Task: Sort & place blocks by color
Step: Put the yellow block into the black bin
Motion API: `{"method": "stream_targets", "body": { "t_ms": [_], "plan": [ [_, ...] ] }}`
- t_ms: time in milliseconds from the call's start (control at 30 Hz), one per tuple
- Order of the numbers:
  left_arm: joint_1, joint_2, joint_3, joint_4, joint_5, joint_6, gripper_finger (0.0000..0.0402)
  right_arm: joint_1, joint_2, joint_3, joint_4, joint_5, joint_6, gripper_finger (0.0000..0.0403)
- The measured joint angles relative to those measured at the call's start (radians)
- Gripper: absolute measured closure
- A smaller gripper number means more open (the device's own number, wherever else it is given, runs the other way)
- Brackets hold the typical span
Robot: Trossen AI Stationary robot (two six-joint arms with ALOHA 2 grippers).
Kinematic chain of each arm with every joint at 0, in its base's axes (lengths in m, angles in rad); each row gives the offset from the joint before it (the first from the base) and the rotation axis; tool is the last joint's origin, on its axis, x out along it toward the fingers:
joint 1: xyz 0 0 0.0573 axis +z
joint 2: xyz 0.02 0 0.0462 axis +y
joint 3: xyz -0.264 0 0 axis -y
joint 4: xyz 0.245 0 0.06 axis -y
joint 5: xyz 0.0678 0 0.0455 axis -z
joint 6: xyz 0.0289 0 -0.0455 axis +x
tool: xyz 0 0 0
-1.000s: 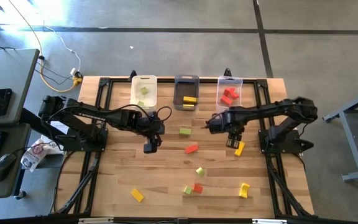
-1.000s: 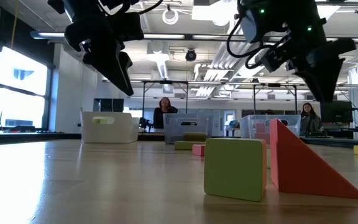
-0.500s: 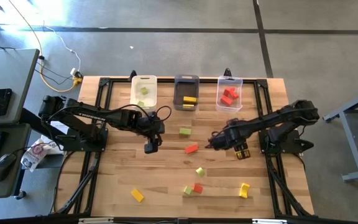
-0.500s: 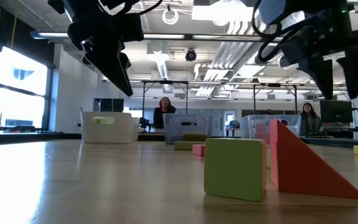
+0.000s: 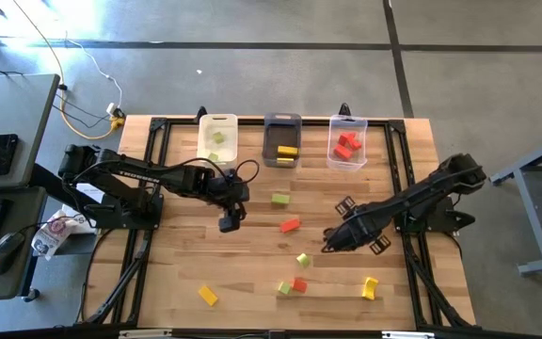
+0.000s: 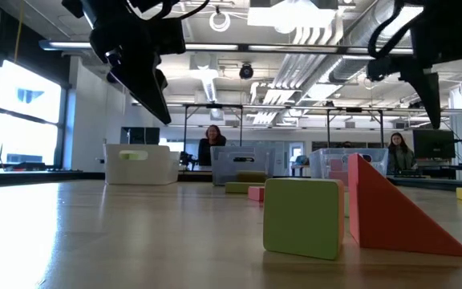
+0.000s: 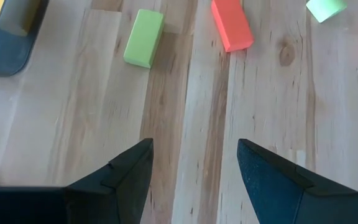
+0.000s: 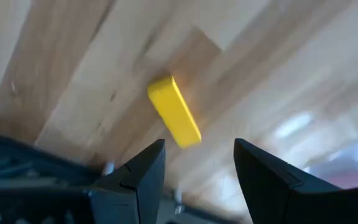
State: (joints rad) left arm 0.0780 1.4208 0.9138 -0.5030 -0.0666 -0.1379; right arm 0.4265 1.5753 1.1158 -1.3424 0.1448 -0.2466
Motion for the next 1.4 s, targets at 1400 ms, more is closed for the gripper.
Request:
{"method": "stream_targets", "body": {
  "t_ms": [1400],
  "plan": [
    [0.000, 0.000, 0.000, 0.066, 0.000, -0.027, 0.0183, 0.064, 0.000, -0.417, 0.352, 0.083, -0.069, 0.0251]
  ]
}}
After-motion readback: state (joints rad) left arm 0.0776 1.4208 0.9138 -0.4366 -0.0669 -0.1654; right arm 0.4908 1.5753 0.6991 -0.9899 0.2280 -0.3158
